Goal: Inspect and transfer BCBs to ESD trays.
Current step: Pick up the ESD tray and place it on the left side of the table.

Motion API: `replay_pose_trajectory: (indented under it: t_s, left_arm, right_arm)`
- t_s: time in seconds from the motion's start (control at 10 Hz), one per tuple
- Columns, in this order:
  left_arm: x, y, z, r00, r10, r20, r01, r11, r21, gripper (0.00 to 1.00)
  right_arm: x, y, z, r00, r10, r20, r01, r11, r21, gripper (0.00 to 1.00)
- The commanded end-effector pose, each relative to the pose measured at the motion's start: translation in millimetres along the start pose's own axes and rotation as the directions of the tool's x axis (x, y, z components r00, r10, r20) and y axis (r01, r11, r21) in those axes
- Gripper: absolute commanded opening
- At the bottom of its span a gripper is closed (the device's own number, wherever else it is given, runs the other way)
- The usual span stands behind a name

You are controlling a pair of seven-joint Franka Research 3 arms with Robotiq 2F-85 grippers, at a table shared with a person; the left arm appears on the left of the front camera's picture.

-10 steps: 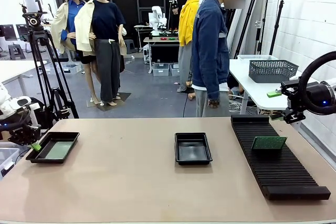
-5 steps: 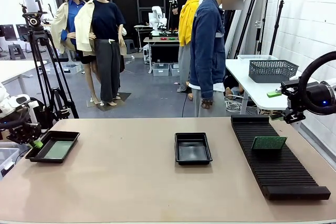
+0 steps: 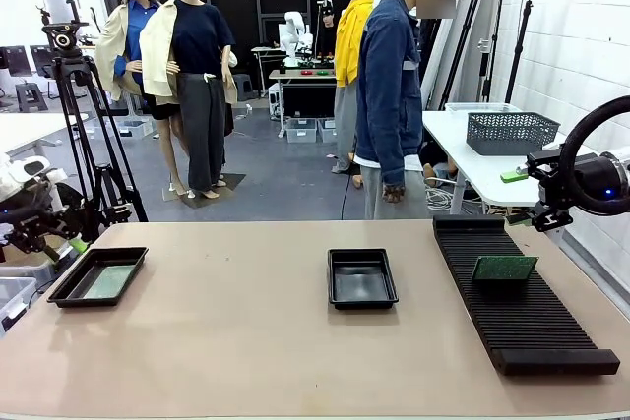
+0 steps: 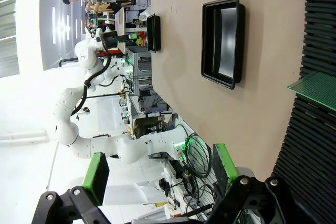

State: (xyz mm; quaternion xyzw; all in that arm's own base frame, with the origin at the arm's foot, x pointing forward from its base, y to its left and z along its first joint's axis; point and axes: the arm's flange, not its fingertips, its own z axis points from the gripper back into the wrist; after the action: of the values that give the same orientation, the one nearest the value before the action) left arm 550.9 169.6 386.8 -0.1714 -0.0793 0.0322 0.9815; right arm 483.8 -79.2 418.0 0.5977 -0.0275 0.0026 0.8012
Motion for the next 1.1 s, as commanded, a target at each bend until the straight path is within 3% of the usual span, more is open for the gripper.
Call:
replay_pose_trajectory:
  t_s: [0.0, 0.3, 0.4, 1.0]
  left_arm:
    - [-6.2, -14.7, 4.5, 1.0, 0.005, 0.017, -0.005, 1.0, -0.01, 1.0]
    - [3.7, -28.1, 0.8, 0.999, 0.035, 0.017, -0.035, 0.999, -0.006, 1.0]
    - [0.3, -16.6, 8.3, 1.0, -0.01, 0.013, 0.01, 1.0, -0.002, 1.0]
    - [0.3, -16.6, 8.3, 1.0, -0.01, 0.013, 0.01, 1.0, -0.002, 1.0]
  right_arm:
    - [-2.7, 0.3, -1.8, 1.0, 0.001, 0.005, -0.001, 1.0, -0.004, 1.0]
    - [-2.7, 0.3, -1.8, 1.0, 0.001, 0.005, -0.001, 1.0, -0.004, 1.0]
    - [-2.7, 0.3, -1.8, 1.0, 0.001, 0.005, -0.001, 1.0, -0.004, 1.0]
    - [-2.7, 0.3, -1.8, 1.0, 0.001, 0.005, -0.001, 1.0, -0.004, 1.0]
